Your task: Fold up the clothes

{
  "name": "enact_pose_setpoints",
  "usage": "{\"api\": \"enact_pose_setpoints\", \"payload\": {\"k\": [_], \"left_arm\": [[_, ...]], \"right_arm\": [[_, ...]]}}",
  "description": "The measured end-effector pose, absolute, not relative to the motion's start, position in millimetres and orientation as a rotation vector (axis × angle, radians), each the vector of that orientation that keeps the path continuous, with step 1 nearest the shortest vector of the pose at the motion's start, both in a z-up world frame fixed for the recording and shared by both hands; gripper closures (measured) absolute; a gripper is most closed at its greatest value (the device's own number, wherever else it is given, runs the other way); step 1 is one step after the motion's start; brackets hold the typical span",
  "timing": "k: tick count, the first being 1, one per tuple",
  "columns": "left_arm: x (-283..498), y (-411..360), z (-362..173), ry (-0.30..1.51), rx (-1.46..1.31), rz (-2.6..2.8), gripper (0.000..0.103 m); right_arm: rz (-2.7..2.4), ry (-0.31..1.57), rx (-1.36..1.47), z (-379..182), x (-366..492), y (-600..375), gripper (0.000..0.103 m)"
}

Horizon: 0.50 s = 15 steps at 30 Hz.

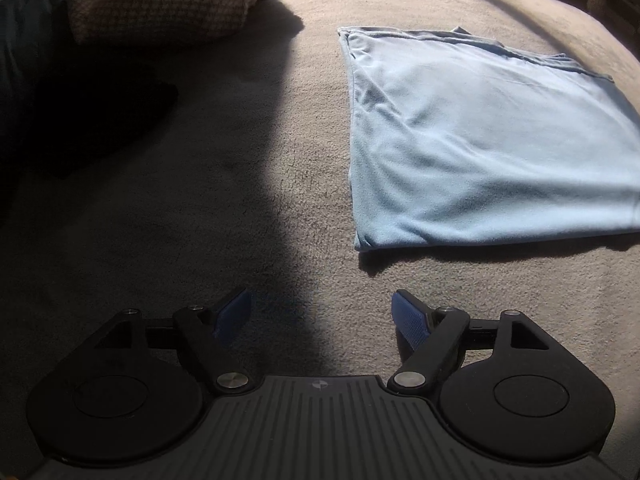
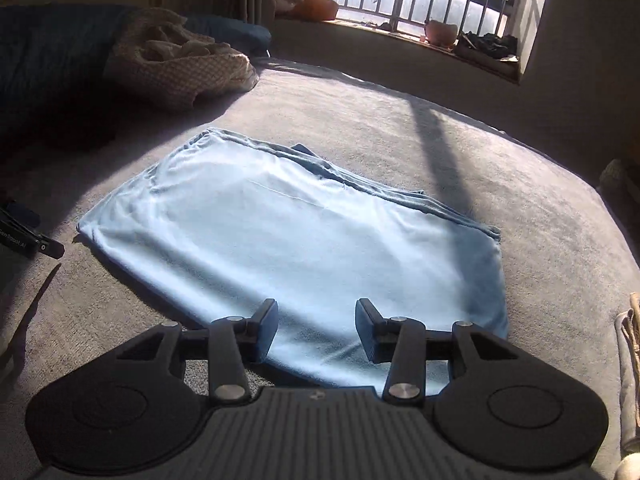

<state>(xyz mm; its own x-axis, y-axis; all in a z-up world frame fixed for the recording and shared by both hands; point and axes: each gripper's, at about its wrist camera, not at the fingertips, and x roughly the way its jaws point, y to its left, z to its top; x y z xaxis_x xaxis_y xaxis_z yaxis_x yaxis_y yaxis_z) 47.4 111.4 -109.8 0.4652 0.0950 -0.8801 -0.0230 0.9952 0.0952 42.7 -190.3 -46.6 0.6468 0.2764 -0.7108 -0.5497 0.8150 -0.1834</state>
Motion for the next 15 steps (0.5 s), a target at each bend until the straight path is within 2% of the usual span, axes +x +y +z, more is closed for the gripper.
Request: {"api": "enact_pose_setpoints", "payload": {"k": [2, 4, 15], "left_arm": [[52, 114, -111, 1.091, 0.093, 0.077, 0.020], [54, 115, -113, 1.089, 0.105, 0.086, 0.018], [57, 143, -113, 1.092, 0.042, 0.104, 0.016]], "right_arm": [[0.578, 0.692, -0.512, -42, 36, -155, 0.051], [0.689, 0.643, -0.597, -40, 28, -120, 0.036], [0.890, 0.393, -0.866, -111, 6, -10, 0.037]]}}
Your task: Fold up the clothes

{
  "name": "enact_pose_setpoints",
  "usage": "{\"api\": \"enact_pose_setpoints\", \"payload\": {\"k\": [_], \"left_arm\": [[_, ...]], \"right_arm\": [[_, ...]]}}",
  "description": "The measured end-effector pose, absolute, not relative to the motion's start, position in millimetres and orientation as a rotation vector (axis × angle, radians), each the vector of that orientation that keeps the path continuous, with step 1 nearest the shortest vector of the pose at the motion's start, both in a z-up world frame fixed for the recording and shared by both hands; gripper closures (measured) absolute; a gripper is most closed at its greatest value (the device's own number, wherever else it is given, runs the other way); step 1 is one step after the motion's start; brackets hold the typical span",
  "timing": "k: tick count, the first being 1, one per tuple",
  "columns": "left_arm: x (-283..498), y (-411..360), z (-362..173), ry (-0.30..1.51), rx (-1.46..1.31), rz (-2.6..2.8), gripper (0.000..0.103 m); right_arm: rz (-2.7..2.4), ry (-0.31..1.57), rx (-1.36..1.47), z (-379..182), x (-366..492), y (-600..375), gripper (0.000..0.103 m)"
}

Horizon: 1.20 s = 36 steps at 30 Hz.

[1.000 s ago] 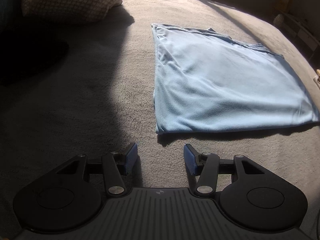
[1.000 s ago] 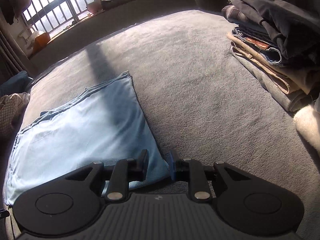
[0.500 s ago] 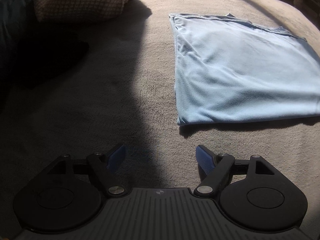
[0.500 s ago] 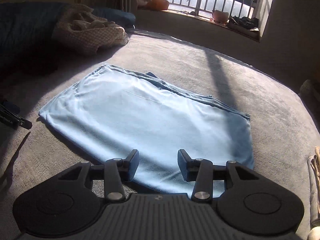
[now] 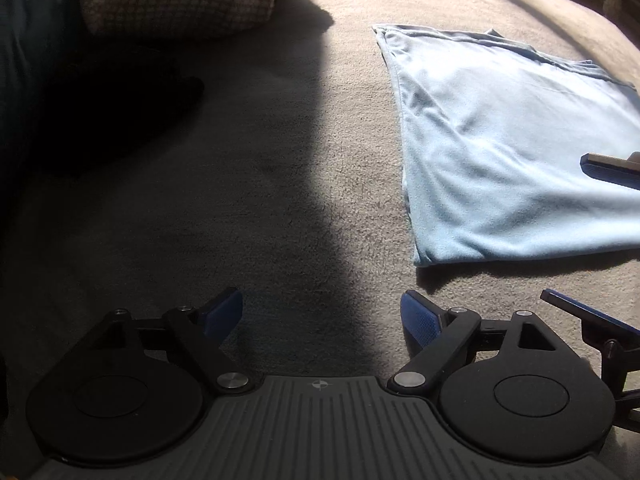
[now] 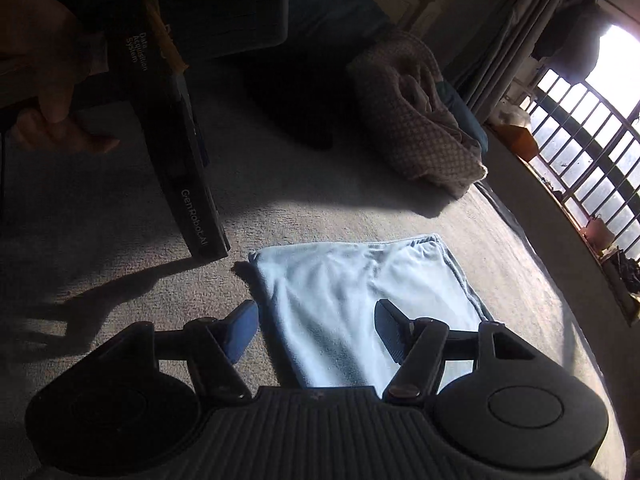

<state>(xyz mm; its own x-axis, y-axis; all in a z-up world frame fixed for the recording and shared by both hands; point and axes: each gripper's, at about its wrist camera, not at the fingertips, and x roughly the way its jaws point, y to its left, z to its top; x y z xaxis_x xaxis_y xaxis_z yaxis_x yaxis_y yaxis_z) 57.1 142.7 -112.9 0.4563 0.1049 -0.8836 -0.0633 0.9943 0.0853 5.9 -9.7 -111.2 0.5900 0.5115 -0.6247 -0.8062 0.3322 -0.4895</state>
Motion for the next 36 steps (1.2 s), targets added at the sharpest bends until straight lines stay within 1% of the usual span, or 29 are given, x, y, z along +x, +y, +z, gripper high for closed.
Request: {"api": "enact_pose_setpoints", "payload": {"k": [3, 11, 12, 13, 14, 15, 16, 20, 24, 28, 29, 30, 33, 36], "left_arm": [[58, 153, -114, 1.092, 0.010, 0.117, 0.016], [61, 157, -113, 1.072, -0.004, 0.123, 0.016], [62, 158, -113, 1.069, -0.006, 0.122, 0.016], [62, 159, -113, 1.065, -0.015, 0.120, 0.016], [63, 161, -113, 1.060, -0.030, 0.115, 0.016], [64, 163, -112, 1.055, -0.048, 0.111, 0.016], [65, 165, -112, 1.050, -0.065, 0.106, 0.016], [74, 176, -110, 1.030, -0.187, 0.056, 0.019], [98, 198, -107, 1.000, -0.472, -0.042, 0.026], [136, 209, -108, 0.958, -0.675, -0.141, 0.032], [147, 209, -109, 0.952, -0.696, -0.157, 0.032], [157, 208, -110, 0.950, -0.706, -0.161, 0.036], [189, 203, -115, 0.943, -0.707, -0.175, 0.038], [214, 192, -121, 0.979, -0.701, -0.214, 0.040]], "right_arm": [[0.898, 0.351, -0.924, -127, 2, 7, 0.039], [0.864, 0.336, -1.013, -159, 17, 40, 0.057], [0.855, 0.325, -1.028, -161, 19, 44, 0.062], [0.845, 0.314, -1.046, -164, 20, 47, 0.072], [0.834, 0.320, -1.049, -166, 23, 50, 0.077], [0.823, 0.332, -1.047, -168, 26, 53, 0.088], [0.812, 0.344, -1.029, -167, 30, 53, 0.096], [0.782, 0.355, -0.946, -158, 39, 45, 0.100], [0.757, 0.349, -0.872, -146, 44, 33, 0.100], [0.743, 0.345, -0.813, -135, 47, 24, 0.100], [0.741, 0.343, -0.799, -132, 47, 21, 0.100], [0.739, 0.343, -0.787, -129, 47, 19, 0.100], [0.739, 0.344, -0.750, -123, 47, 12, 0.100], [0.740, 0.346, -0.719, -116, 50, 6, 0.100]]}}
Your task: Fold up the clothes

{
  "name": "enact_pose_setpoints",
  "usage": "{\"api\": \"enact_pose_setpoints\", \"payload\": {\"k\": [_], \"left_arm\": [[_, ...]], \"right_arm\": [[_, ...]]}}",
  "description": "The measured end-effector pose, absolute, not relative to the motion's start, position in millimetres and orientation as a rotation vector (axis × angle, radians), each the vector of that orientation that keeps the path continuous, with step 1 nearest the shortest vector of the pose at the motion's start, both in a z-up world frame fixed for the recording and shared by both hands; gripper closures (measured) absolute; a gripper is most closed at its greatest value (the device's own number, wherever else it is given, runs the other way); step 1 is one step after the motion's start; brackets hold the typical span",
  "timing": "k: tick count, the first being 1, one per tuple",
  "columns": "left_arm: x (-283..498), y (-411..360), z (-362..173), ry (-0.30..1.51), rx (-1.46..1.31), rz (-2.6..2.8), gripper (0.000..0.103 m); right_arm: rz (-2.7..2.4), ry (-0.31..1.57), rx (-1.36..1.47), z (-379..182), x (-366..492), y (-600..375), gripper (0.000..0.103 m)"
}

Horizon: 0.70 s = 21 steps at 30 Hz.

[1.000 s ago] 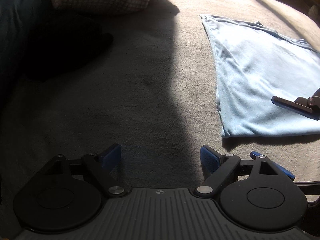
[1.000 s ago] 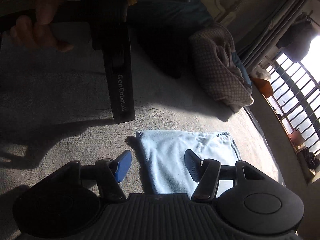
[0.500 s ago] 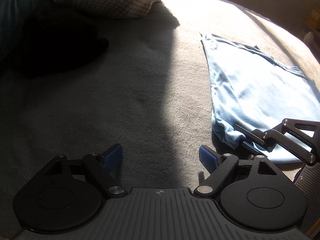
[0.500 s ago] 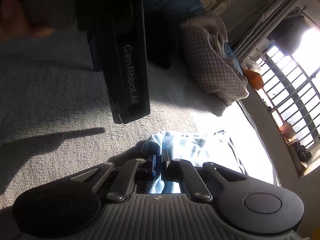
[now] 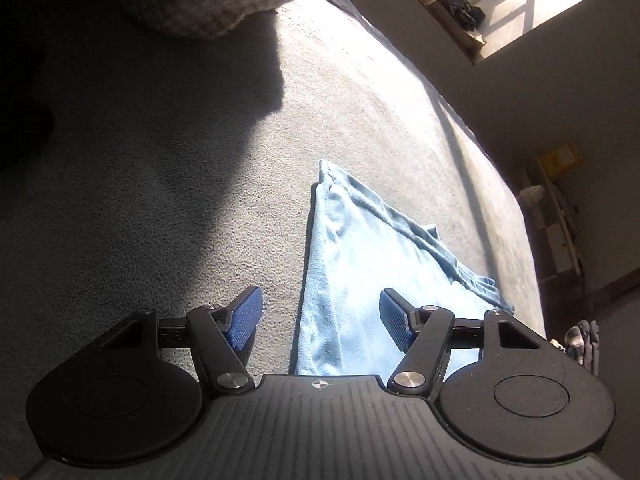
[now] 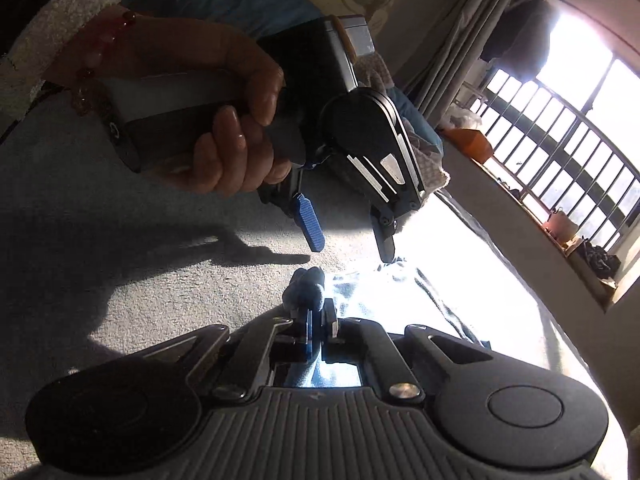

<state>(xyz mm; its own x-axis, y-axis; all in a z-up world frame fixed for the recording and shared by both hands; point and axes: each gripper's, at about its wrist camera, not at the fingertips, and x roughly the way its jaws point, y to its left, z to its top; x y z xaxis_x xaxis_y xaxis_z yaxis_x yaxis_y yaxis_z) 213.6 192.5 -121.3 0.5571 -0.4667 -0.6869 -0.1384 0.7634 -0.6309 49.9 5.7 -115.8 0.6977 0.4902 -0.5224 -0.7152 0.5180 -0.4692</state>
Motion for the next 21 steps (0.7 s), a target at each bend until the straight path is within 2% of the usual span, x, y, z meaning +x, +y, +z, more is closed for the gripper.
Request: {"api": "enact_pose_setpoints", "payload": {"k": [11, 14, 16, 18, 21], "left_arm": [[282, 170, -142, 1.002, -0.717, -0.203, 0.054], [289, 168, -146, 1.007, -0.726, -0.190, 0.065], [291, 168, -147, 1.006, -0.732, -0.174, 0.082], [291, 170, -148, 1.003, -0.747, -0.155, 0.092], [292, 163, -143, 0.991, -0.733, -0.126, 0.098]], "right_arm": [[0.741, 0.353, -0.638, -102, 59, -13, 0.100], [0.747, 0.349, -0.621, -99, 61, -14, 0.100], [0.749, 0.345, -0.610, -98, 61, -14, 0.100], [0.749, 0.344, -0.596, -98, 59, -15, 0.100], [0.743, 0.343, -0.568, -96, 57, -20, 0.100]]}}
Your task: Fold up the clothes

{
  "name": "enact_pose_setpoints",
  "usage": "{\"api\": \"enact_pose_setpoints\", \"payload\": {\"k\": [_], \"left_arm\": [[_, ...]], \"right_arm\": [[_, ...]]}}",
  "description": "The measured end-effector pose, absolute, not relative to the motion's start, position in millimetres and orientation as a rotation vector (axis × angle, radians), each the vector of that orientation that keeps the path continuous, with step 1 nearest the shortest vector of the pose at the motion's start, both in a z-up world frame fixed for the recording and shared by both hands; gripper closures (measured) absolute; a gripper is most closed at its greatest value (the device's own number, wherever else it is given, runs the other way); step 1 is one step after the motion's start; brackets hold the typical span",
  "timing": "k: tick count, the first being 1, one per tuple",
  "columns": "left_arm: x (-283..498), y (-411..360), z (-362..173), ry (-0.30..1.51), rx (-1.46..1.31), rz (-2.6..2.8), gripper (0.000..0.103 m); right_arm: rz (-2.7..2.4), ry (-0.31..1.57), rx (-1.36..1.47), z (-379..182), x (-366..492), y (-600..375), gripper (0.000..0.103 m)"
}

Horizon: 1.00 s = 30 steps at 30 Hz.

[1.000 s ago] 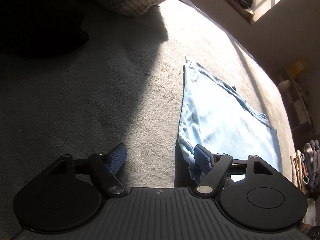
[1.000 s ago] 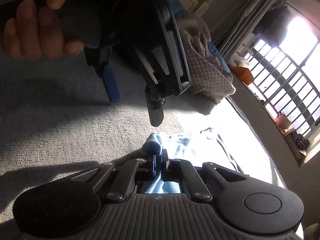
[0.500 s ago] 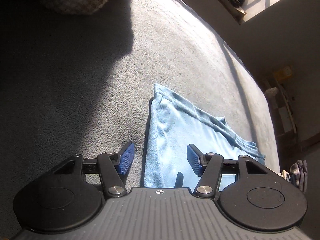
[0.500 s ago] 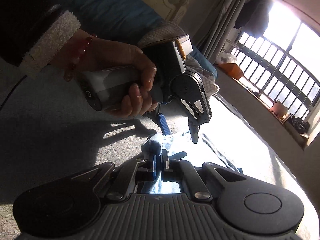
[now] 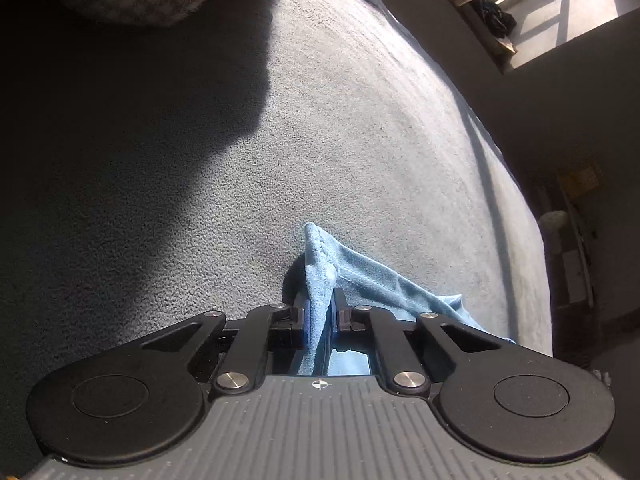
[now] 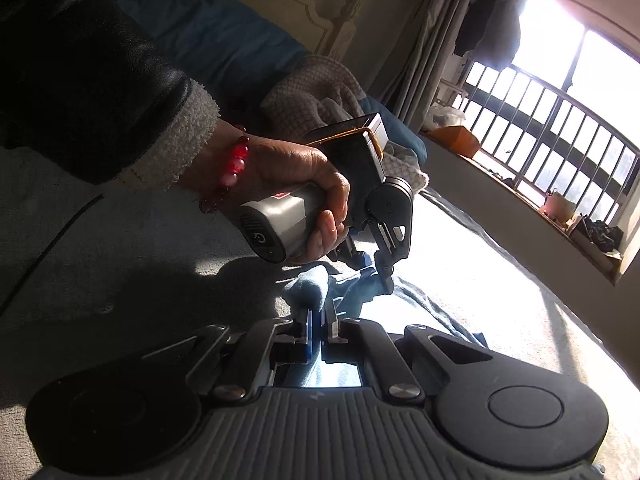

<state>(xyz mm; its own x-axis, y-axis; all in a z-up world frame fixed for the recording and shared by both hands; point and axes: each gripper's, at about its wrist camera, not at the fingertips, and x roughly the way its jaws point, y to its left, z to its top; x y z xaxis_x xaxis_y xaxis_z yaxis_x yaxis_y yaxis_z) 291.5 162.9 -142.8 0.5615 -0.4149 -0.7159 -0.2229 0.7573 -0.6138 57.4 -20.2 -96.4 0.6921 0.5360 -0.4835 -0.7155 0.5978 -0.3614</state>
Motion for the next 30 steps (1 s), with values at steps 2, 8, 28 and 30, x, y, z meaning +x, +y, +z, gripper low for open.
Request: {"api": "enact_pose_setpoints", "payload": {"k": [2, 8, 28, 30], "left_arm": [[294, 154, -136, 0.989, -0.695, -0.103, 0.098], [306, 118, -99, 0.970, -0.596, -0.062, 0.099], [339, -185, -52, 0.973, -0.129, -0.179, 0.099], [341, -213, -60, 0.979, -0.096, -0.195, 0.099]], "right_arm": [[0.732, 0.340, -0.545, -94, 58, -26, 0.100], [0.681, 0.322, -0.422, -78, 67, -61, 0.100], [0.290, 0.393, 0.165, -85, 74, -312, 0.100], [0.238, 0.414, 0.215, -93, 71, -337, 0.100]]}}
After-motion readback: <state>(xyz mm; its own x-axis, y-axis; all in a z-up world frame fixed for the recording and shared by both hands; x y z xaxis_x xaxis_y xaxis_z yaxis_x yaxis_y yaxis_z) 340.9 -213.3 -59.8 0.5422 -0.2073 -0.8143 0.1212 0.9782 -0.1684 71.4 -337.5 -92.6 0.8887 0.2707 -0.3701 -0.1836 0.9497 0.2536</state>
